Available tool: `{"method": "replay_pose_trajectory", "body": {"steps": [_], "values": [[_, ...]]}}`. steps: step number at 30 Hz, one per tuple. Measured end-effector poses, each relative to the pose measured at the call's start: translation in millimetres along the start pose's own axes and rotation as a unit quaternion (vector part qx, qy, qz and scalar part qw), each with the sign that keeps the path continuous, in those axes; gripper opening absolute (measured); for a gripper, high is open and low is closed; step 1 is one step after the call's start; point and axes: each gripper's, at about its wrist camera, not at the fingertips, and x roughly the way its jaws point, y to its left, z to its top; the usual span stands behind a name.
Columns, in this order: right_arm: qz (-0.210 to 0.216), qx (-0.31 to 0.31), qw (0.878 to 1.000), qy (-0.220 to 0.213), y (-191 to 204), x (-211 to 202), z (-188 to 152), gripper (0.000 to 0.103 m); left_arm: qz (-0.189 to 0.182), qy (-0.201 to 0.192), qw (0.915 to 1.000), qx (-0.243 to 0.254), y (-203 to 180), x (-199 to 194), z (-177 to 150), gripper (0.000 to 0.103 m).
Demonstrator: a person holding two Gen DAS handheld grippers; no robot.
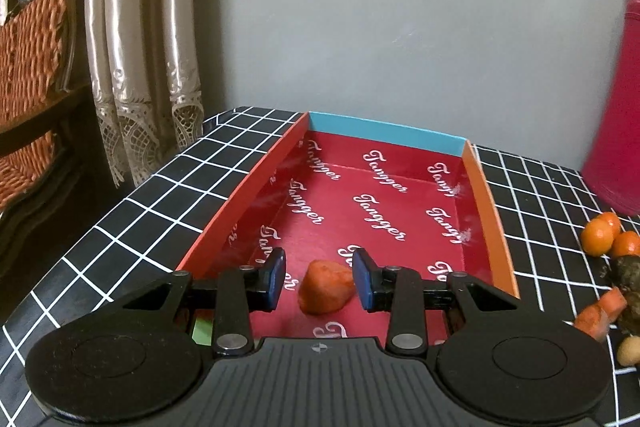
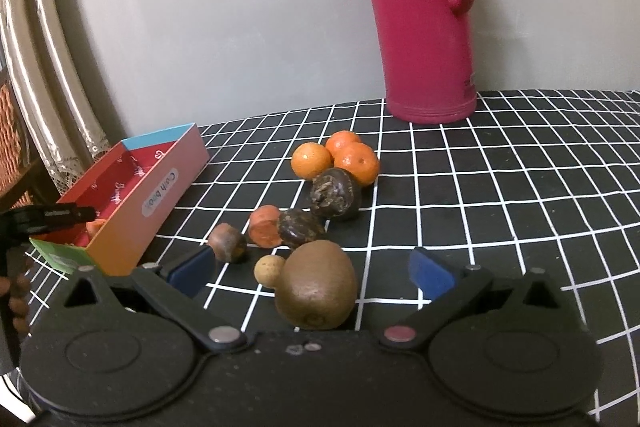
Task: Organize fruits
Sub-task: 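Carry the carrot piece into the red tray and open the left gripper, then grasp the brown kiwi with the right gripper and lift it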
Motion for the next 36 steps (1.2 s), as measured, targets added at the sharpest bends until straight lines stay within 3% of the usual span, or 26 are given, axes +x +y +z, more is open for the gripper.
{"method": "replay_pose_trajectory", "body": {"steps": [4, 5, 7, 8, 16, 18, 20, 23, 27, 30, 36], "values": [[-0.01, -0.01, 1.0, 0.0, 0.8, 0.5, -0.7, 0.103, -0.004, -0.007, 0.9999, 0.014, -1.6, -17.5, -6.1, 0.041], [-0.012, -0.014, 1.0, 0.0, 1.1, 0.9, -1.0, 0.103, -0.001, -0.011, 0.9998, 0.018, -2.6, -23.3, -8.4, 0.055], [-0.02, -0.025, 1.0, 0.001, 2.0, 1.7, -2.2, 0.103, -0.001, -0.025, 0.9993, 0.026, -4.8, -35.1, -12.0, 0.068], [-0.026, -0.032, 0.999, 0.002, 2.5, 2.1, -2.9, 0.103, 0.0, -0.031, 0.9991, 0.029, -5.4, -40.0, -12.8, 0.07], [-0.055, -0.057, 0.997, 0.005, 2.5, 8.2, -5.0, 0.101, -0.033, -0.049, 0.9976, 0.036, -11.0, -68.2, -25.2, 0.071], [-0.05, -0.054, 0.997, 0.009, 2.2, 12.4, -4.7, 0.096, -0.043, -0.047, 0.9972, 0.038, -13.6, -70.6, -28.4, 0.072], [-0.056, -0.054, 0.997, 0.018, 3.0, 18.2, -4.2, 0.081, -0.051, -0.043, 0.9968, 0.044, -17.6, -72.3, -31.9, 0.072], [-0.041, -0.043, 0.998, 0.025, 2.9, 22.3, -4.2, 0.074, -0.054, -0.045, 0.9961, 0.053, -20.1, -73.5, -34.8, 0.072], [-0.034, -0.045, 0.998, 0.038, 6.5, 28.0, -6.4, 0.073, -0.055, -0.045, 0.9963, 0.049, -18.8, -73.9, -35.5, 0.072], [0.0, -0.031, 0.999, 0.043, 4.9, 28.9, -8.1, 0.049, -0.053, -0.046, 0.9965, 0.046, -18.1, -74.3, -35.3, 0.073], [0.003, -0.037, 0.999, 0.036, 9.1, 26.1, -10.1, 0.048, -0.05, -0.046, 0.9968, 0.042, -15.5, -73.4, -34.5, 0.073]]}}
